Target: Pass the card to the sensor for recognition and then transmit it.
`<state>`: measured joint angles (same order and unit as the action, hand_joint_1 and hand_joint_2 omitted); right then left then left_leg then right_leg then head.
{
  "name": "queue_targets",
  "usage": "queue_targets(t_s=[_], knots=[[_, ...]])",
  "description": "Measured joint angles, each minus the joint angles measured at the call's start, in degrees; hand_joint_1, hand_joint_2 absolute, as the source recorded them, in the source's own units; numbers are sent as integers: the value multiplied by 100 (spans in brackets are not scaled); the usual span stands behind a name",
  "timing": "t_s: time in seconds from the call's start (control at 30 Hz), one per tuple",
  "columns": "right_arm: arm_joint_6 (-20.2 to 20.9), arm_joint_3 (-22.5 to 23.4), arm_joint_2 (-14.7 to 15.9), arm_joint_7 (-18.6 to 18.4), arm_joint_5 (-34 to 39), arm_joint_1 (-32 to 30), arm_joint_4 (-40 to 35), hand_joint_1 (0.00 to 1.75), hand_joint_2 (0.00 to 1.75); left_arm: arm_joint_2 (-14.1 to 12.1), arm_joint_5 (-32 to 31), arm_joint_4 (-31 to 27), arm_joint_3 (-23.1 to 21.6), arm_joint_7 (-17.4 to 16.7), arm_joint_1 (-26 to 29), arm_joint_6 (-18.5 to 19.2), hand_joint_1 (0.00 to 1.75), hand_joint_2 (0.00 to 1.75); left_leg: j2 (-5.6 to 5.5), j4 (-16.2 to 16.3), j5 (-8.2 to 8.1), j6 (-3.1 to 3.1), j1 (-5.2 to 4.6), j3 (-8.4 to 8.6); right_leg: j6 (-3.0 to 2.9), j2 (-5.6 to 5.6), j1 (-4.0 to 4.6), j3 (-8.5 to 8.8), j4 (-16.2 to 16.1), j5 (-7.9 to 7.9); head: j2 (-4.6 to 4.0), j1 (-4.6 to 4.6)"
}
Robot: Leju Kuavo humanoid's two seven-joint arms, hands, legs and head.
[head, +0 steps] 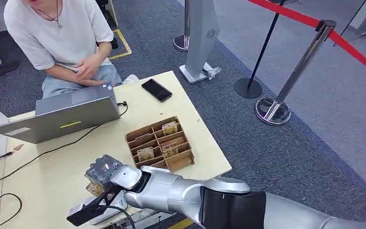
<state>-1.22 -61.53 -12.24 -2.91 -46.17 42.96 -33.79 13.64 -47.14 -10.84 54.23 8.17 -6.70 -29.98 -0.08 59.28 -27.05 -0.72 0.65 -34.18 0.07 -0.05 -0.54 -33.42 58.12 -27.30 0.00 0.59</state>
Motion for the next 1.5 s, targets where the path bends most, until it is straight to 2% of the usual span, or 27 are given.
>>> queue_targets(t_s=[0.17, 0.27, 0.43, 0.77, 0.87, 0.97, 1.1, 1.23, 1.27, 1.33, 1.37, 1.4, 1.5], knots=[[282, 397, 138, 359, 620, -30, -631, 175, 175, -15, -27, 0, 0, 344, 45, -132, 0, 0, 1, 0, 0, 0, 0, 0, 0, 1, 0, 0, 0, 0, 0, -2], [507, 689, 304, 438, 952, -45, -1173, 175, 175, -37, 2, 0, 2, 409, 111, -125, 0, 0, 0, 0, 0, 0, 0, -1, 0, 1, 0, -1, 0, 0, 0, 0], [555, 923, 448, 451, 1017, -64, -1627, 175, 175, -70, 13, 0, 2, 413, 145, -125, 0, 0, 1, 0, -1, 0, 0, -1, 0, 1, 0, -2, -1, 0, 0, 0], [570, 1041, 564, 464, 1026, -138, -1915, 175, 175, -72, 32, 0, 2, 403, 145, -104, 0, 0, 0, 0, 0, 0, 0, 0, 0, 1, 0, -2, 0, 0, 0, 0], [559, 1124, 597, 600, 1326, -142, -2012, 175, 175, -81, 74, 0, 11, 214, 133, 13, 0, 0, 0, 0, 0, 0, 0, -1, 0, 1, 0, -2, 0, 0, 0, 0], [535, 1352, 689, 733, 1697, -156, -2250, 175, 175, -96, 85, 0, 13, 193, 149, 100, 0, 0, 0, 1, 0, 0, -1, -1, 0, 1, 0, -2, -1, 0, 0, -2], [191, 1853, 898, 883, 1929, -271, -2721, 175, 175, -72, 89, 0, 17, 264, 152, 67, 0, 0, -1, 3, -1, 0, -2, -2, 1, -1, -1, -1, -2, 1, 0, 0], [-274, 2281, 1017, 960, 1655, -265, -3008, 175, 175, -46, -9, 0, 17, 273, 125, 43, 0, 0, 0, 4, -1, 1, -2, -2, 2, 1, -3, -1, -2, 2, 0, 0], [-496, 2383, 1038, 960, 1466, -214, -3038, 175, 175, -42, -46, 0, 15, 269, 112, 24, 0, 0, 0, 5, 0, 1, -3, -1, 0, 1, -3, -2, -1, 4, 0, -2], [-1547, 2599, 1054, 975, 795, 66, -2921, 175, 175, -2, -160, 0, -13, 334, 55, -190, 0, 0, -1, 6, 2, 3, -3, -5, 1, -1, -4, -3, 0, 6, 0, 0], [-1947, 2709, 1054, 1024, 652, 291, -2789, 175, 175, 34, -158, 0, -18, 400, 22, -309, 0, 0, -1, 6, 3, 3, -3, -5, 3, -1, -5, -2, 0, 8, 0, -4], [-2195, 2838, 1056, 1092, 619, 545, -2614, 175, 175, 74, -129, 0, -17, 488, -5, -438, 0, 0, 0, 6, 5, 5, -3, -3, 2, 0, -5, -1, 0, 9, 0, 0], [-2313, 3113, 1056, 1220, 532, 1113, -2164, 175, 175, 173, -33, 0, -17, 649, -65, -562, 0, 0, 3, 6, 6, 4, -3, -2, 4, 5, -4, 0, 0, 15, 0, 0]])
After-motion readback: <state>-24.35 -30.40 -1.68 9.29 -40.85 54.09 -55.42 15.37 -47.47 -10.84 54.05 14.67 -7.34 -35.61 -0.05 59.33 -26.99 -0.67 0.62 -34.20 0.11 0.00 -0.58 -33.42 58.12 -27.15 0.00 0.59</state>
